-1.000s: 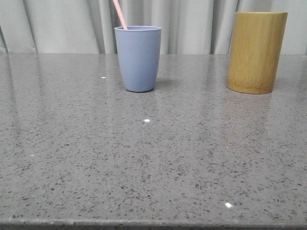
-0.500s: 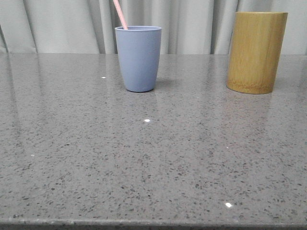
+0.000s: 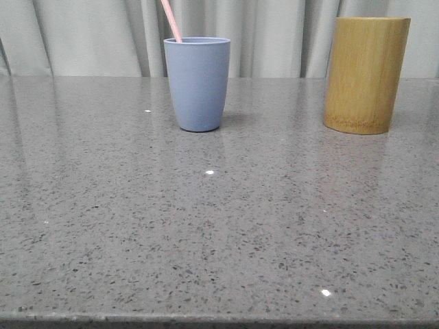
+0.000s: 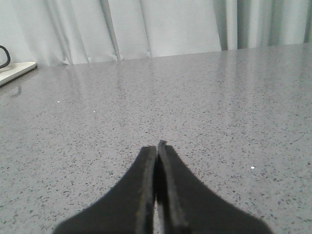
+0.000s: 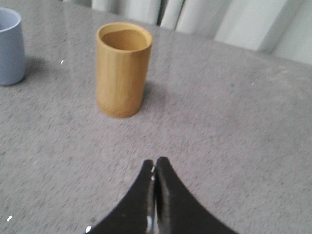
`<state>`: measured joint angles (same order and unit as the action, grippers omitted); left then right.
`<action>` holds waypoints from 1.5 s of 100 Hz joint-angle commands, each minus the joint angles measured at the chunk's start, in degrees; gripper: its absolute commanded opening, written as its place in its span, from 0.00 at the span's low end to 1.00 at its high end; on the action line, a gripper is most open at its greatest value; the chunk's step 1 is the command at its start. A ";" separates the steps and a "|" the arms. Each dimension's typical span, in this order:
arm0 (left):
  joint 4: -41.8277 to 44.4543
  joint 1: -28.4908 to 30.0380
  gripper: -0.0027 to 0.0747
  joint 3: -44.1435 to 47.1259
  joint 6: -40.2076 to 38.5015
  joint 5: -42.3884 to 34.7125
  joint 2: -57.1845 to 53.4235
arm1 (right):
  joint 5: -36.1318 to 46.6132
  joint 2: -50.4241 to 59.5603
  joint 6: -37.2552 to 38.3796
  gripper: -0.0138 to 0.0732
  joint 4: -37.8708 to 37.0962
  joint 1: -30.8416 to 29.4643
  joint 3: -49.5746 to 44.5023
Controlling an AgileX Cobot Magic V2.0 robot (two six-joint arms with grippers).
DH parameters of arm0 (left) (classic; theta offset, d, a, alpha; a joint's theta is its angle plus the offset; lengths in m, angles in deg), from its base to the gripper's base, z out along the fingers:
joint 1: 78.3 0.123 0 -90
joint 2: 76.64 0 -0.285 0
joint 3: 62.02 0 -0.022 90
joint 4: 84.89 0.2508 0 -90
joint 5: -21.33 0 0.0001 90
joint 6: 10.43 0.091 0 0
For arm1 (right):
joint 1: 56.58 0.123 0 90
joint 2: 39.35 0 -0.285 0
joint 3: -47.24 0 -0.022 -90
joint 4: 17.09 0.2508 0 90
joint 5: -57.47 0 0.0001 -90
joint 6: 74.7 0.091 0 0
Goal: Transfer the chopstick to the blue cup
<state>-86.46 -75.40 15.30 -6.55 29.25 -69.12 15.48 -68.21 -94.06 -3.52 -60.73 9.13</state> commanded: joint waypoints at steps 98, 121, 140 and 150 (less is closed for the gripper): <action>-0.48 -0.45 0.01 0.55 -0.70 -4.87 -1.92 | 37.53 22.82 21.41 0.08 -17.12 8.14 -40.37; -0.48 -0.45 0.01 0.55 -0.70 -4.87 -1.92 | 37.26 22.82 22.07 0.08 -17.07 8.10 -40.74; -0.48 -0.45 0.01 0.55 -0.70 -4.87 -1.92 | 37.44 22.82 22.07 0.08 -17.07 8.10 -40.74; -0.48 -0.45 0.01 0.55 -0.70 -4.87 -1.92 | 37.37 22.82 22.07 0.08 -17.07 8.10 -40.74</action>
<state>-86.46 -75.40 15.30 -6.55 29.14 -69.12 47.77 -46.55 -72.01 -20.27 -52.52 -31.55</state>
